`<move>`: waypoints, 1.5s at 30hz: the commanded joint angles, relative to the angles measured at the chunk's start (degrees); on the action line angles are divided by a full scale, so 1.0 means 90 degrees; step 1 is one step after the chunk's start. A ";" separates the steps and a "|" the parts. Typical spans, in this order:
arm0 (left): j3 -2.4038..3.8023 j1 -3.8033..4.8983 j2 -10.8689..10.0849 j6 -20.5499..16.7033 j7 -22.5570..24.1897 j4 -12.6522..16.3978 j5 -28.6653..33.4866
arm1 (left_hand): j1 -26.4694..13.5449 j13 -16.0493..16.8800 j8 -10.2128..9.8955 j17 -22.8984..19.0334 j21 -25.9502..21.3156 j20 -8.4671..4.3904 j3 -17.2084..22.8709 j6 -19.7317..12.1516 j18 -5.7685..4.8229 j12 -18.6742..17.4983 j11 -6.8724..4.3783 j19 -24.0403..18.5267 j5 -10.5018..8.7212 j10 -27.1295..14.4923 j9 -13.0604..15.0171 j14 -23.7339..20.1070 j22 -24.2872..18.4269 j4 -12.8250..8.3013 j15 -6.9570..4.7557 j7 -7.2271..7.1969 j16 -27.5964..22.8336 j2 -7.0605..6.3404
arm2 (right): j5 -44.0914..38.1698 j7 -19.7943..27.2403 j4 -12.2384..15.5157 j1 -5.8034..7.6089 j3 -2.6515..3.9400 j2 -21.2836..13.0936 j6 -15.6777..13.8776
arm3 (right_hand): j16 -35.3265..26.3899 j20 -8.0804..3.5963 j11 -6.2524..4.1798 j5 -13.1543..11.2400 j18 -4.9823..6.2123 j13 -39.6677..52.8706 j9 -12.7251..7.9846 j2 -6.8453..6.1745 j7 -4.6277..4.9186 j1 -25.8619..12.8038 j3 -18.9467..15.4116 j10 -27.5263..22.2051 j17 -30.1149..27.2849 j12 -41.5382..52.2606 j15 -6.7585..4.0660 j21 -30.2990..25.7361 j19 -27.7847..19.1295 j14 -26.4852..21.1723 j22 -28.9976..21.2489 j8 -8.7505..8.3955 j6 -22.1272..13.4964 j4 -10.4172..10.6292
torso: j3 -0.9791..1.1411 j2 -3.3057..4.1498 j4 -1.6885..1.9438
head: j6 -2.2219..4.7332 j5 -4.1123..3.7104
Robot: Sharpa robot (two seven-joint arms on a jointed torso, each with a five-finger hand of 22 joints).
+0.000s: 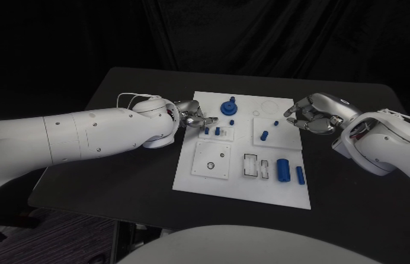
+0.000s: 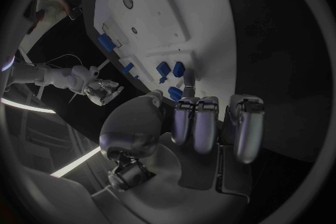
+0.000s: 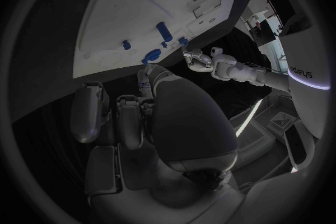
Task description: Assemble the parts on the task board
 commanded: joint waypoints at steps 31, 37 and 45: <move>0.0003 -0.0011 0.0219 -0.2123 0.3178 -0.0521 -0.0736 | 0.3655 0.1268 0.1016 0.1158 -0.2777 0.0277 0.0562 -0.2246 0.0903 -0.0960 0.0343 -0.3081 0.1033 -0.0511 0.1020 -0.0102 -0.1270 -0.0117 0.0344 0.0321 -0.0337 -0.0505 | -0.0011 0.0132 0.0048 -0.0017 0.0005 -0.0064 -0.0278 | -0.0009 -0.0002 0.0032 0.0040 0.0075 0.1497 -0.0003 -0.0025 -0.0020 0.0028 0.0069 0.0500 0.1190 -0.0011 0.0038 0.0013 0.0002 0.0539 0.1029 -0.0027 0.0059 -0.0018 | -0.0010 -0.0009 -0.0007 | -0.0001 -0.0079; 0.0004 -0.0010 0.0475 -0.1530 0.3892 -0.0924 -0.0755 | 0.4334 0.0587 0.1268 -0.0364 -0.3547 0.0435 0.1077 -0.2435 0.0872 -0.2578 0.0484 -0.2824 0.0855 -0.2626 0.0815 -0.2474 -0.1807 -0.0210 0.0459 0.0368 -0.1561 -0.0710 | -0.0011 0.0165 0.0047 -0.0017 0.0005 -0.0055 -0.0310 | -0.0005 -0.0004 0.0029 0.0051 0.0073 0.1499 0.0000 -0.0027 -0.0025 0.0037 0.0076 0.0502 0.1194 -0.0009 0.0035 0.0025 0.0008 0.0541 0.1034 -0.0020 0.0076 -0.0031 | -0.0008 0.0000 -0.0008 | -0.0001 -0.0130; 0.0005 -0.0009 0.0832 -0.0950 0.4215 -0.1397 -0.0760 | 0.4545 -0.2034 0.1019 -0.0124 -0.0788 0.0667 0.1632 -0.2801 0.0249 -0.6175 0.0825 -0.0333 0.0503 -0.5434 -0.0245 -0.1160 0.0875 -0.0246 0.0667 0.0348 -0.1031 -0.1041 | -0.0011 0.0142 0.0045 -0.0017 0.0005 -0.0051 -0.0288 | -0.0005 -0.0004 0.0029 0.0051 0.0073 0.1499 0.0000 -0.0027 -0.0025 0.0037 0.0076 0.0502 0.1194 -0.0009 0.0035 0.0025 0.0008 0.0541 0.1034 -0.0020 0.0076 -0.0031 | -0.0006 0.0018 -0.0013 | -0.0001 -0.0165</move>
